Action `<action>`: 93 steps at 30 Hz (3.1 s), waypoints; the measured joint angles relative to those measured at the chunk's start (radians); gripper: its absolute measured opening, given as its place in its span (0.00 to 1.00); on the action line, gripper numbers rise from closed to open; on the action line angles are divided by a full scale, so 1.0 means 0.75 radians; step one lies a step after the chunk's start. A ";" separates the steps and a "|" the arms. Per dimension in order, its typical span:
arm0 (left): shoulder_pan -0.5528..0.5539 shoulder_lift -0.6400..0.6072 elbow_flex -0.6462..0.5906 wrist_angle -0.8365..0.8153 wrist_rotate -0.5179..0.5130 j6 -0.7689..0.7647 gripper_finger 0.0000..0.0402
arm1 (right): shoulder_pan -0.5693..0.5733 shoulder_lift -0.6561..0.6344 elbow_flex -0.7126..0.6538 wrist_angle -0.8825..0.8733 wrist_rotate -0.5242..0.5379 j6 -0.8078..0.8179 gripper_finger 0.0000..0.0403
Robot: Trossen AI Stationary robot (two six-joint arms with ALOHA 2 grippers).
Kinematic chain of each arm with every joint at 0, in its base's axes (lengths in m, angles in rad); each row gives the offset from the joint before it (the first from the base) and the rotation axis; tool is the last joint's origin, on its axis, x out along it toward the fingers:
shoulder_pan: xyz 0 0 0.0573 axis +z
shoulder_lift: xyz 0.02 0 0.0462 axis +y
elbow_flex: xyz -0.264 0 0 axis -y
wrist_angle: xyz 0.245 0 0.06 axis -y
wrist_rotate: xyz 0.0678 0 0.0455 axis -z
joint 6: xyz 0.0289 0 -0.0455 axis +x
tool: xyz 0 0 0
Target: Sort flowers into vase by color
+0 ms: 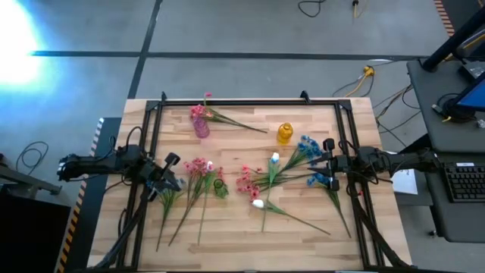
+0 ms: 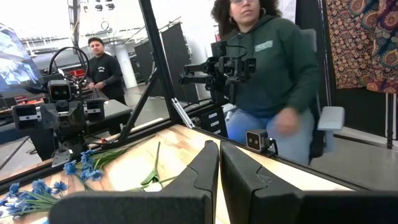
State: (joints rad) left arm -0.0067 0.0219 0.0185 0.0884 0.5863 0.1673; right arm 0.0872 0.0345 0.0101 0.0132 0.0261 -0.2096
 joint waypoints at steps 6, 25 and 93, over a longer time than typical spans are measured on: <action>0.000 0.000 0.000 0.000 0.000 0.000 0.00 | 0.000 0.000 0.000 0.000 0.000 0.000 0.18; 0.000 0.000 -0.001 0.030 0.000 0.009 0.00 | 0.000 0.000 0.000 0.004 0.001 -0.011 0.21; -0.582 1.425 1.267 -1.284 -0.870 -2.089 0.00 | 0.000 0.433 0.302 0.047 0.106 0.720 0.13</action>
State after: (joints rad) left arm -0.4428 1.0904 0.9687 -0.8746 -0.0665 -1.3998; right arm 0.0872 0.3592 0.2369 0.0483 0.1054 0.3302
